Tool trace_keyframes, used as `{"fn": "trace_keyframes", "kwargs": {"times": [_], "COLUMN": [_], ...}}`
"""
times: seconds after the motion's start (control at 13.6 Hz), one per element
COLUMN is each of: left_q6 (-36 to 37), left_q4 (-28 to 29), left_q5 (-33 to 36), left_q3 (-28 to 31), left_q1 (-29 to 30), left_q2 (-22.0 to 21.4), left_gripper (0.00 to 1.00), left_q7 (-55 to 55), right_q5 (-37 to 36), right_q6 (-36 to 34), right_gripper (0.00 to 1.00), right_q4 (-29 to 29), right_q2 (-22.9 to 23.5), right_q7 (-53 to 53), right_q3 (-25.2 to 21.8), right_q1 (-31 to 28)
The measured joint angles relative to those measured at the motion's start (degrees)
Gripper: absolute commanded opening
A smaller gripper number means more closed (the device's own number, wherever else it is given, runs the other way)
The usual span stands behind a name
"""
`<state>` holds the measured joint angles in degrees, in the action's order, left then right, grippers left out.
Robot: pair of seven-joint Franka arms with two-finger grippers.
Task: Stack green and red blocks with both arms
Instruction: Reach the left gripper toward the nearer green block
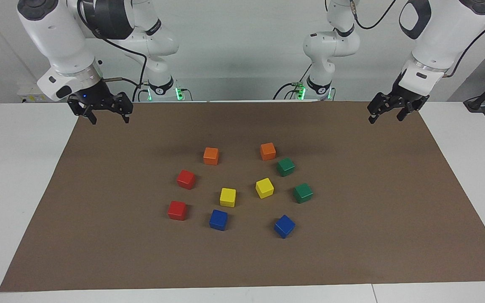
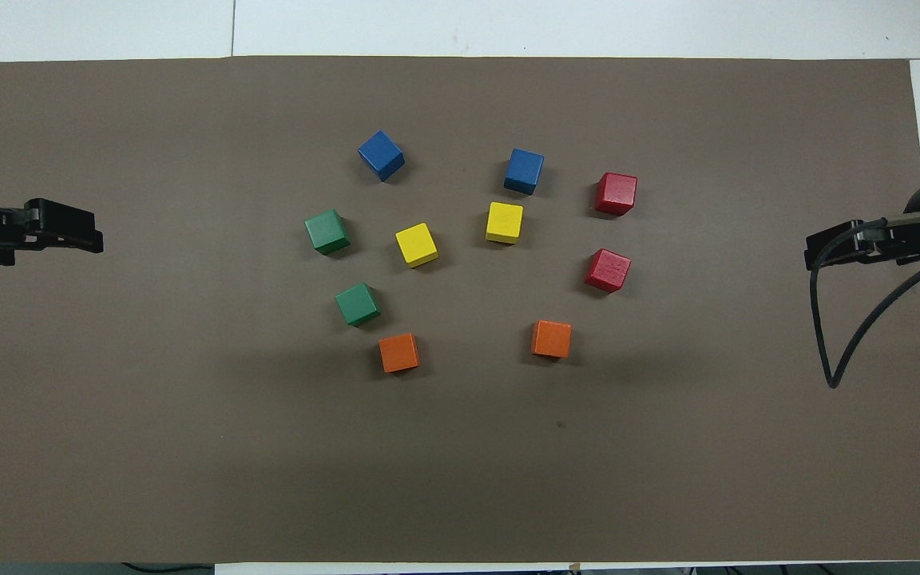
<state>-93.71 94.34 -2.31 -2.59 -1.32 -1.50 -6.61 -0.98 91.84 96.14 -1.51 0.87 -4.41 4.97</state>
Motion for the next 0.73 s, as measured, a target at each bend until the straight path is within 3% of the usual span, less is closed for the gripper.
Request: {"fn": "trace_keyframes", "kwargs": {"times": [0.44, 0.73], "left_q6": [-1.39, -9.84], "left_q4": [0.16, 3.95], "left_q5": [0.0, -0.01], "left_q3": [-0.04, -0.27], "left_q1": [-0.04, -3.64], "left_q2": [0.22, 2.79], "left_gripper": [1.0, 1.0], "left_q7": [0.0, -7.16], "right_q5": [0.0, 0.0], "right_q6": [0.0, 0.0], "right_gripper": [1.0, 1.0], "right_q4": [0.02, 0.02], "right_q2": [0.0, 0.0], "right_q7": [0.0, 0.0], "right_q3": [0.0, 0.0], "right_q1": [-0.03, -0.03]}}
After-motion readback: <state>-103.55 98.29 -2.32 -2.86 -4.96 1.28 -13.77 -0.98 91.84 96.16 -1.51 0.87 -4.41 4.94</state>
